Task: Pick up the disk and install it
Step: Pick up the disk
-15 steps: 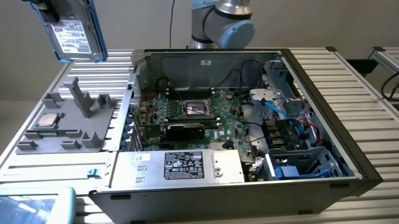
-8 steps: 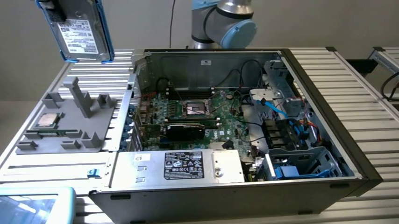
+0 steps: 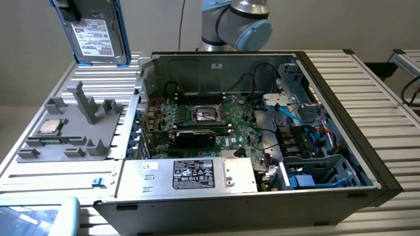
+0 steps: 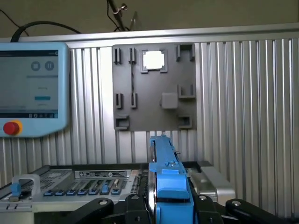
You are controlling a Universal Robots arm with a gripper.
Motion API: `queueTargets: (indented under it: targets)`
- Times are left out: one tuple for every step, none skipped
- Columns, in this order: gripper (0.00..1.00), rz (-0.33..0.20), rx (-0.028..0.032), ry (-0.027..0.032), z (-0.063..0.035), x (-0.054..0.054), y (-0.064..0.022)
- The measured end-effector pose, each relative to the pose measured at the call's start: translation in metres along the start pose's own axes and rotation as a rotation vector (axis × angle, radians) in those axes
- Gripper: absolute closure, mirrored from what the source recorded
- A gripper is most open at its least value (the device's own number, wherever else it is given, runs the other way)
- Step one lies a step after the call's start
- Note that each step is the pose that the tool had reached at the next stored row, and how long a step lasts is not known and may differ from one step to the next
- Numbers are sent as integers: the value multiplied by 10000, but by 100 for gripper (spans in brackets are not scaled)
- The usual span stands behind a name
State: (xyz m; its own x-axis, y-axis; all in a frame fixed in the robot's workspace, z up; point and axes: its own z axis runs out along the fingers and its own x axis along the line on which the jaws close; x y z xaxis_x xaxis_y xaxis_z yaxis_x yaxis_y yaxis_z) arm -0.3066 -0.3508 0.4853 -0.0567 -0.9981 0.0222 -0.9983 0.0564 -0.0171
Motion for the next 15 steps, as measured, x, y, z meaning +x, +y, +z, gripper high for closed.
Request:
queueTargets:
  targets:
    - [63,0,1,-2,-5,14,-40]
    - [63,-1,1,-3,-9,24,-80]
    - [63,-2,-1,-3,-13,34,-121]
    - [63,0,0,-6,-16,44,-166]
    - [63,-1,-1,-7,-19,54,-210]
    - [63,0,-2,-10,-22,65,-258]
    - [63,-1,-2,-13,-25,75,-301]
    - [63,0,-2,-17,-25,84,-343]
    - [63,0,-1,-21,-27,94,-386]
    - [63,-1,-2,-26,-28,105,-431]
    - [63,-1,-3,-30,-31,116,-475]
    - [63,1,-3,-34,-32,128,-524]
    - [63,0,-3,-38,-33,138,-568]
    - [63,0,-3,-42,-35,149,-612]
    - [63,1,-3,-47,-35,159,-655]
